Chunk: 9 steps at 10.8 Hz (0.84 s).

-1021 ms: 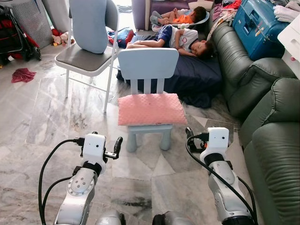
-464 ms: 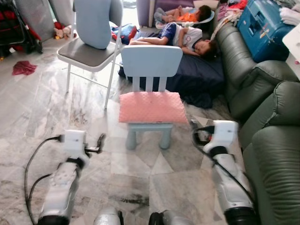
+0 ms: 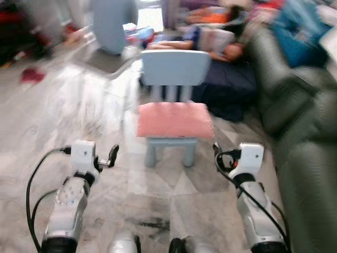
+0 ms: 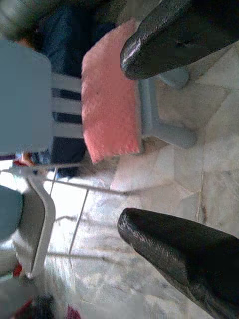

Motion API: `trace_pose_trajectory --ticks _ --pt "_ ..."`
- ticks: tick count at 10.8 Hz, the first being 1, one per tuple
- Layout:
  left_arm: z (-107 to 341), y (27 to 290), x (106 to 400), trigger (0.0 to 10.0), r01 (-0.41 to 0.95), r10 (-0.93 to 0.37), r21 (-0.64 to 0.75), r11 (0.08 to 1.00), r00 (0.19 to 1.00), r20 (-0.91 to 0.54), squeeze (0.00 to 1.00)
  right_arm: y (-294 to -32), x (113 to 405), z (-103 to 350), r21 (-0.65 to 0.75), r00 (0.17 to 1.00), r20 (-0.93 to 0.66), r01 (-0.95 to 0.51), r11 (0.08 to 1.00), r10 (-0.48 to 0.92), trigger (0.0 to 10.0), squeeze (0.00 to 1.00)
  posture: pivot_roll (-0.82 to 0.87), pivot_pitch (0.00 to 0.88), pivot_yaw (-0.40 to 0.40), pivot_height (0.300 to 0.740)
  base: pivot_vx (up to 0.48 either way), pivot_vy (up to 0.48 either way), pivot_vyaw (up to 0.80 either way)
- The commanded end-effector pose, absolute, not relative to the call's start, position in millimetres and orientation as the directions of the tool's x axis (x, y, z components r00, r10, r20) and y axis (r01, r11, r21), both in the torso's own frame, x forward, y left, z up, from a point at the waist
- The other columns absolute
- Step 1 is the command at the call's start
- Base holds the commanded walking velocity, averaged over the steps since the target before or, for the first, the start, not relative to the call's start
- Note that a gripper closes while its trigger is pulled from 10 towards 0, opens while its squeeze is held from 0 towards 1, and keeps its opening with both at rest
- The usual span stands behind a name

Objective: Move the pillow to the sofa

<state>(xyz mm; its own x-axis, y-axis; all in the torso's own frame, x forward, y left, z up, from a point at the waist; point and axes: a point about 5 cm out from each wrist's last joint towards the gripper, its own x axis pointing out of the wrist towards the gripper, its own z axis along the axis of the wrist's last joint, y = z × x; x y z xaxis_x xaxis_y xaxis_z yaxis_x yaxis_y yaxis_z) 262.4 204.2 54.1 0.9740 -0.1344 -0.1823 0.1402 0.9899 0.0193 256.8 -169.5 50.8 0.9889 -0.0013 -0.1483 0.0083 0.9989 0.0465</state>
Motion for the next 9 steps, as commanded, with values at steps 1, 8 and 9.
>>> trace_pose_trajectory --ticks 1,8,9 --pt "54.2 205.6 263.1 10.0 0.139 -0.132 0.025 0.990 0.975 -0.181 0.00 -167.9 259.5 55.1 0.052 0.991 -0.135 -0.001 0.999 0.008 10.0 0.00 0.03 0.081 -0.050 0.740 0.296 0.000 0.80" --pt "51.7 200.5 262.5 10.0 0.153 -0.144 0.043 0.987 0.975 -0.172 0.00 -167.8 274.3 59.2 0.058 0.992 -0.123 0.002 0.998 0.005 10.0 0.00 0.05 0.072 -0.065 0.740 0.456 0.000 0.22" --pt "51.6 199.2 263.6 10.0 0.157 -0.147 0.044 0.987 0.974 -0.172 0.00 -168.5 274.6 59.3 0.057 0.993 -0.122 0.006 0.998 0.001 10.0 0.00 0.05 0.067 -0.063 0.740 0.469 0.000 0.00"
